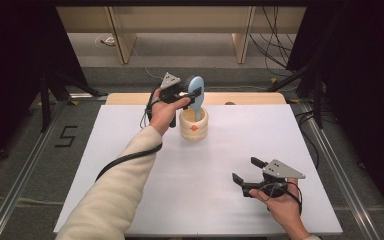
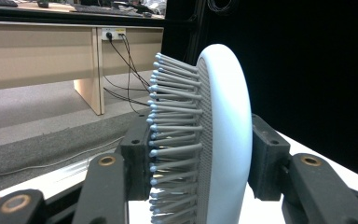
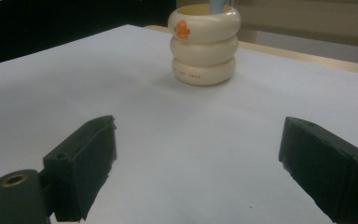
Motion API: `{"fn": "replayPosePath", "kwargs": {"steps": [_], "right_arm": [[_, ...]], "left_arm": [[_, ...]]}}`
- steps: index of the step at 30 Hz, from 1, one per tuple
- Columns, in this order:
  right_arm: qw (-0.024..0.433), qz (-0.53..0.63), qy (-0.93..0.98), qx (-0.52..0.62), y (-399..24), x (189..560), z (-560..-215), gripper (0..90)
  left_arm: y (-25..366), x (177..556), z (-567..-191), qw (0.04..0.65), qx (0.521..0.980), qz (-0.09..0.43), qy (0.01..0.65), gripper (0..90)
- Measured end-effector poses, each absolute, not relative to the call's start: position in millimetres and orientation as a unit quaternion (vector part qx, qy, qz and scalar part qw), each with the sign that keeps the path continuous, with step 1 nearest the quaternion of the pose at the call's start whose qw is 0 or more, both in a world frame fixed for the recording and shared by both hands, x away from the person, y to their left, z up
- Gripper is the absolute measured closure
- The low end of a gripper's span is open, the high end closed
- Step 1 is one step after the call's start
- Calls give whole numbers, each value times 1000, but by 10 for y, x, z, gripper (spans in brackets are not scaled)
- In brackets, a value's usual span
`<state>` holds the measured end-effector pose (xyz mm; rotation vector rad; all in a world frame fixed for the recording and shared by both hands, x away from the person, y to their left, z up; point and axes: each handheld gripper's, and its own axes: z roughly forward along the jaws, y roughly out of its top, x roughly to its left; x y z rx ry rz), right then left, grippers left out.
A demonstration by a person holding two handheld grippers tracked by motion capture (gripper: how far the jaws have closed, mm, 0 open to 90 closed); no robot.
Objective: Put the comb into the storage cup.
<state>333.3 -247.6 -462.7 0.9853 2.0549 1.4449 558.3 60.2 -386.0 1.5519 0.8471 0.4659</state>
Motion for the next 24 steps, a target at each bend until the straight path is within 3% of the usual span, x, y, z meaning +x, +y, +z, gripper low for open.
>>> {"fn": "replayPosePath", "kwargs": {"steps": [24], "right_arm": [[219,522,744,356,-2470,3333,-4630,121]], "left_arm": [[628,5608,-3934,614,665,190,381,501]]}}
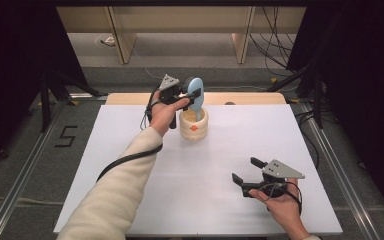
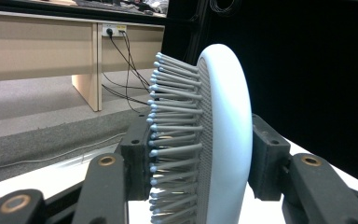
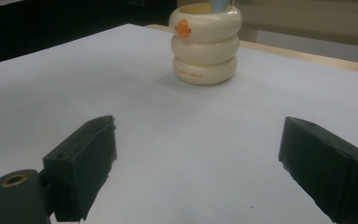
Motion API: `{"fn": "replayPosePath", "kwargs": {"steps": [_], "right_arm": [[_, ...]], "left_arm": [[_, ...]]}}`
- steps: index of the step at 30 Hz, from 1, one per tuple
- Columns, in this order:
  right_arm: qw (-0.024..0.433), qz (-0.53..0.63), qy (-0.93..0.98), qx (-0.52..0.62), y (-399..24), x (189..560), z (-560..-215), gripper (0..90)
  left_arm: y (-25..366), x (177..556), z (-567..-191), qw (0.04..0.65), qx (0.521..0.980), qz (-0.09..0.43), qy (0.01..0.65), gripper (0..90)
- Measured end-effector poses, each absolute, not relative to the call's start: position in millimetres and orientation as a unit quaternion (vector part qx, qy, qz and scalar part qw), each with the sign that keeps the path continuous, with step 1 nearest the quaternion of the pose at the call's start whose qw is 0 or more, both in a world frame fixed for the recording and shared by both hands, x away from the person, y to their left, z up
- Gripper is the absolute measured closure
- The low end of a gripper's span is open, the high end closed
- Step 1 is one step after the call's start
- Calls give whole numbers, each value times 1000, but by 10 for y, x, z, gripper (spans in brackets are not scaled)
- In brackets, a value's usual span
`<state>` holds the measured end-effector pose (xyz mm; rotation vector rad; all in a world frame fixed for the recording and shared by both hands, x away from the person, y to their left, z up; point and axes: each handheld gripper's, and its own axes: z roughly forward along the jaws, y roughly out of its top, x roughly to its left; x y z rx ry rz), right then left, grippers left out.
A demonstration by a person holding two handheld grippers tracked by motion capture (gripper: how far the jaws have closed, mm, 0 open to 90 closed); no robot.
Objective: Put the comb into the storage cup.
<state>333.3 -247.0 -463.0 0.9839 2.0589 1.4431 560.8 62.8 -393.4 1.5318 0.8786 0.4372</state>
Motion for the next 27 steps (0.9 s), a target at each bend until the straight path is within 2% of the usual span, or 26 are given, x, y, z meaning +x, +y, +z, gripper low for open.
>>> {"fn": "replayPosePath", "kwargs": {"steps": [15,27], "right_arm": [[218,520,745,355,-2466,3333,-4634,121],[217,520,746,354,-2456,3334,-4641,121]], "left_arm": [[794,5629,-3989,625,636,169,421,482],[911,5600,-3989,617,629,162,444,473]]}}
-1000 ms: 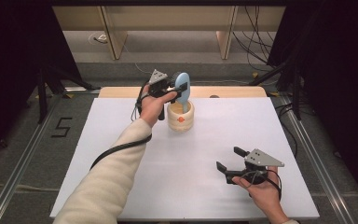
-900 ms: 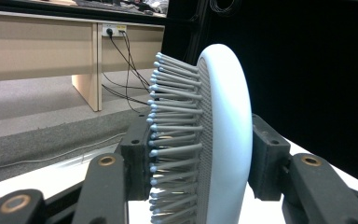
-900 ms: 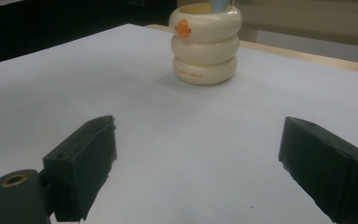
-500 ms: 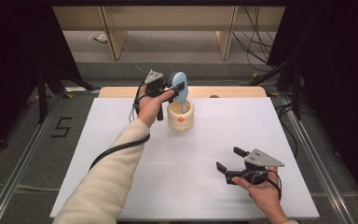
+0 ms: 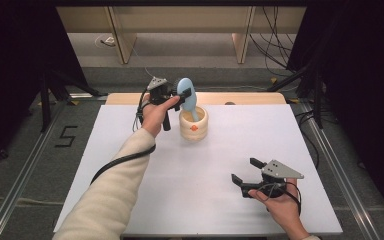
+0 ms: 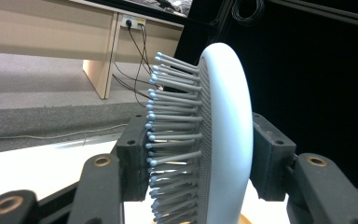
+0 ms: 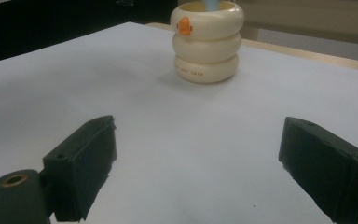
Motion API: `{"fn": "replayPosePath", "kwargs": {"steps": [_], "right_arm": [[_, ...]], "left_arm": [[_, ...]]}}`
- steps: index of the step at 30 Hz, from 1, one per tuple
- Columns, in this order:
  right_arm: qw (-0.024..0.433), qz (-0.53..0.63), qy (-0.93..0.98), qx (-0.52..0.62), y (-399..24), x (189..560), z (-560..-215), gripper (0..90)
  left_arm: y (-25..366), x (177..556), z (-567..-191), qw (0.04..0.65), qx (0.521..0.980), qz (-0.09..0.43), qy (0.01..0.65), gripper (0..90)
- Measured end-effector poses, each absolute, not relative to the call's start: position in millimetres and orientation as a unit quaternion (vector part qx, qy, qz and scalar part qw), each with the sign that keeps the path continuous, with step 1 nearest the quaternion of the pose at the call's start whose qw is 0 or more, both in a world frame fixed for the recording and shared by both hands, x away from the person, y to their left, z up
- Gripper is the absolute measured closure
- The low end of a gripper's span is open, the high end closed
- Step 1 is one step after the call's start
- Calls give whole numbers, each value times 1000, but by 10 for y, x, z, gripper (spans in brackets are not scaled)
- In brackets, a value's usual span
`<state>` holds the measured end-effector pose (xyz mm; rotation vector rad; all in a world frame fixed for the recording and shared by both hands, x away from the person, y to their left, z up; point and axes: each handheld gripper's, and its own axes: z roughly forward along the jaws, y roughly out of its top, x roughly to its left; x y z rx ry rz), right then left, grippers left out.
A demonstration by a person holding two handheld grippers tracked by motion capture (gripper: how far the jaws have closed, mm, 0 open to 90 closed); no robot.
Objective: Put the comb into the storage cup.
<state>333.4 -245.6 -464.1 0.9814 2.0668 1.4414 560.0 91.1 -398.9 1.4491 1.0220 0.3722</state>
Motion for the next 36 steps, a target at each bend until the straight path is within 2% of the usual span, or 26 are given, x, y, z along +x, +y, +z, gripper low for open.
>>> {"fn": "replayPosePath", "kwargs": {"steps": [36], "right_arm": [[214,518,747,358,-2446,3339,-4655,121]], "left_arm": [[1167,5478,-4135,599,611,166,490,406]]}}
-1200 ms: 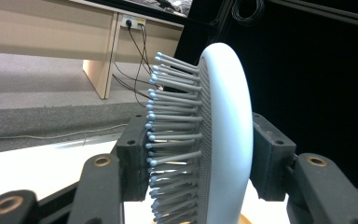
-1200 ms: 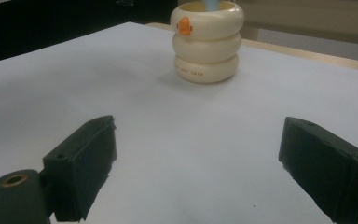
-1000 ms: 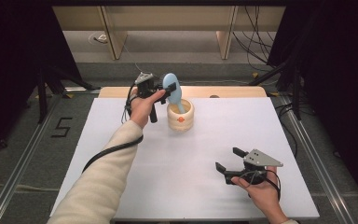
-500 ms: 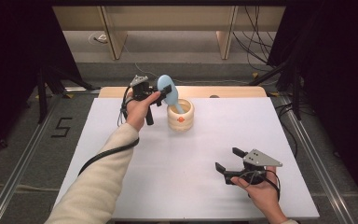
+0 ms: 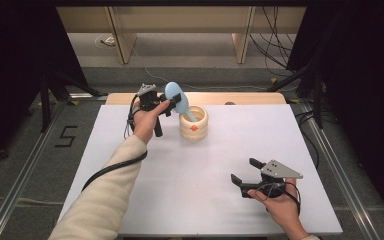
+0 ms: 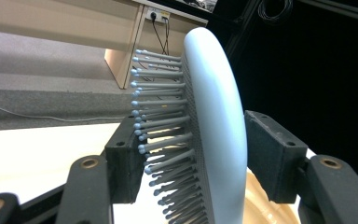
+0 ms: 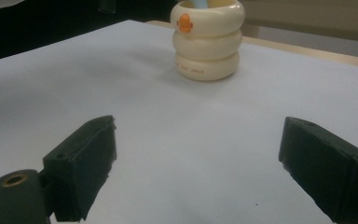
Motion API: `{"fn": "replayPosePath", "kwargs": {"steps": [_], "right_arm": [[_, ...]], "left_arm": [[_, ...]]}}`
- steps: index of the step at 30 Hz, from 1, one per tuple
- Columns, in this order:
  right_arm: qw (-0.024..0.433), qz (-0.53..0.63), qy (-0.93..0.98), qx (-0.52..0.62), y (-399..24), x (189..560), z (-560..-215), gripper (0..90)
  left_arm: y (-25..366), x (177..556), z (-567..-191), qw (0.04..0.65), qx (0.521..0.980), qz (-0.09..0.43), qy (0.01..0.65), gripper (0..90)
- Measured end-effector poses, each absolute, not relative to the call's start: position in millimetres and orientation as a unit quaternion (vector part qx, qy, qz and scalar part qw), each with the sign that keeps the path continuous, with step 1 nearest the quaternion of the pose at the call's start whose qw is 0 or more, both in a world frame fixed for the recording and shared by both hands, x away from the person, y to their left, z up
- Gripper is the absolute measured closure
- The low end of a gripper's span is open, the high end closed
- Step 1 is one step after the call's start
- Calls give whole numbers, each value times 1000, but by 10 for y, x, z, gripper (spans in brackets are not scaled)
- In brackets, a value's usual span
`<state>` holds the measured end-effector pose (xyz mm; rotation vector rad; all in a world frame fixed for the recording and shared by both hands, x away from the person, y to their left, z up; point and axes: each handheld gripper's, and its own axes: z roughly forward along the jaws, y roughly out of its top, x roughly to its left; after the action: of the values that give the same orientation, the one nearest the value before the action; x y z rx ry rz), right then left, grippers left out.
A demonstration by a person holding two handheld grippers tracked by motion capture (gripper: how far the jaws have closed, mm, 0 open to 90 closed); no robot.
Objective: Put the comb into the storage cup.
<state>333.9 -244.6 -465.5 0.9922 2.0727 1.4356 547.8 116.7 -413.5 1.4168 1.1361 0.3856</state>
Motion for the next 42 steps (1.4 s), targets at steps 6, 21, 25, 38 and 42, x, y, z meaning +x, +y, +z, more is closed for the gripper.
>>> {"fn": "replayPosePath", "kwargs": {"steps": [6,21,25,38,42], "right_arm": [[215,517,747,359,-2451,3338,-4652,121],[215,516,747,360,-2448,3339,-4654,121],[214,516,747,360,-2450,3340,-4654,122],[219,514,747,360,-2449,3337,-4651,110],[219,514,747,360,-2450,3339,-4652,109]], "left_arm": [[1168,5459,-4141,601,608,158,494,388],[1158,5422,-4152,592,620,149,493,310],[1146,5418,-4159,590,623,148,492,277],[1205,5386,-4105,581,631,157,489,155],[1214,5367,-4095,576,639,161,484,137]]}}
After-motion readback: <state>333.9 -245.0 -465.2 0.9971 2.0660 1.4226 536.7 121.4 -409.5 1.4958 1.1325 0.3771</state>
